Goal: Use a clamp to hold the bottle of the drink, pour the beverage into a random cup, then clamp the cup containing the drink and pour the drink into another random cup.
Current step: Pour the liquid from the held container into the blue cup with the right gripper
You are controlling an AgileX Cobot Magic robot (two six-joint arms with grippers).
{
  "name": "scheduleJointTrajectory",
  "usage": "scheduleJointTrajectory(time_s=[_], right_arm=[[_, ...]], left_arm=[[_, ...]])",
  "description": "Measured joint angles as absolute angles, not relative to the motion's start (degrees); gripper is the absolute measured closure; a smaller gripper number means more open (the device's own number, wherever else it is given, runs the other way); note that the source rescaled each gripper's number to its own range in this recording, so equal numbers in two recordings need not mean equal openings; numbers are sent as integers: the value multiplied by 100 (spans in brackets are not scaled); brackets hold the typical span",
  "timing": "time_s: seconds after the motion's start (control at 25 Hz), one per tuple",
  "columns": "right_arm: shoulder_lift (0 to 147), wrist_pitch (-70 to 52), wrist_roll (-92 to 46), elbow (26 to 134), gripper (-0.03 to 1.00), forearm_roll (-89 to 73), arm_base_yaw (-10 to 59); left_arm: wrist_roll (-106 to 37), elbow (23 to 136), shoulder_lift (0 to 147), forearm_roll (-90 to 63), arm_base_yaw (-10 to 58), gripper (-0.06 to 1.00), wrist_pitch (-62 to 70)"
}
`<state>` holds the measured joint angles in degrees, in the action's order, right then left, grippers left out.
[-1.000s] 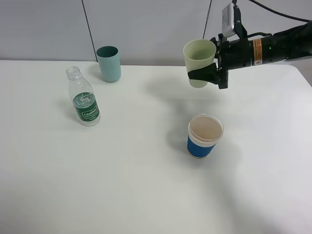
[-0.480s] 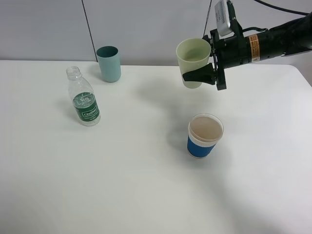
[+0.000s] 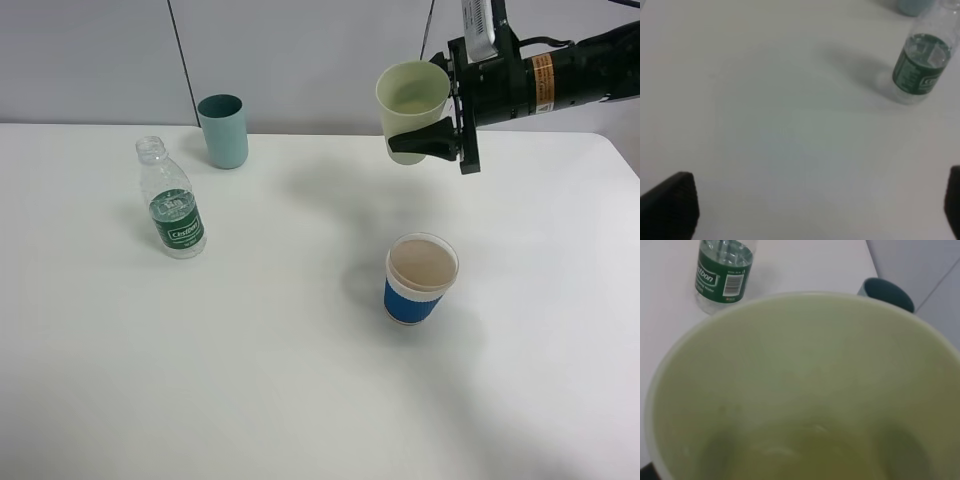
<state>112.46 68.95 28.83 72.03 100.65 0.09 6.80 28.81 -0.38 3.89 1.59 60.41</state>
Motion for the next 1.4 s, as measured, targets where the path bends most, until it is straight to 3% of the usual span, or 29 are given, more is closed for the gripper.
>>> scheduleJointTrajectory(time_s=[0.84, 1.4], right_arm=[[10201, 6429, 970, 5578, 95, 10077, -119], [10159, 6226, -99, 5543, 95, 10083, -83]], left_arm=[[680, 2881, -38, 394, 159, -5, 6045], [680, 2881, -38, 394, 159, -5, 6045]])
